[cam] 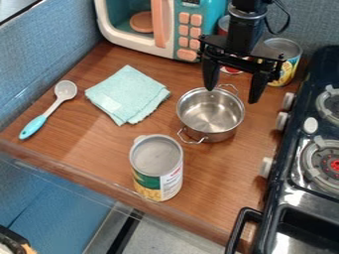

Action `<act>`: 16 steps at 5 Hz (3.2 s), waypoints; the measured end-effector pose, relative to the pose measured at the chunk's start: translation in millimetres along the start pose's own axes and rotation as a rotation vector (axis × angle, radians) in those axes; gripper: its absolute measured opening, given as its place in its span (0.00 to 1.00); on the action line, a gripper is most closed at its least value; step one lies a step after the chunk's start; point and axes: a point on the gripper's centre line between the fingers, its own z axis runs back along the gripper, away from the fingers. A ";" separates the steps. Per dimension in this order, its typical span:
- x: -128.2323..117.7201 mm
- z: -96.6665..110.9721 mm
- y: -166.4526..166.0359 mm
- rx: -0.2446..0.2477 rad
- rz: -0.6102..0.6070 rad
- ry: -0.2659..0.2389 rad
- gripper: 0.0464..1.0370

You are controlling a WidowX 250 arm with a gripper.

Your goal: Move the green cloth to the lower part of table in front of tin

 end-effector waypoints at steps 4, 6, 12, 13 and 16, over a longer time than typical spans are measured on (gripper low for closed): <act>29.4 -25.1 128.4 -0.033 0.099 0.041 0.97; 26.7 -67.7 169.6 0.008 0.046 0.121 0.97; -62.0 -90.3 182.2 0.011 0.111 0.146 0.96; -90.7 -86.3 186.9 0.015 0.153 0.160 0.96; -68.1 -38.1 188.1 0.058 0.230 0.018 0.96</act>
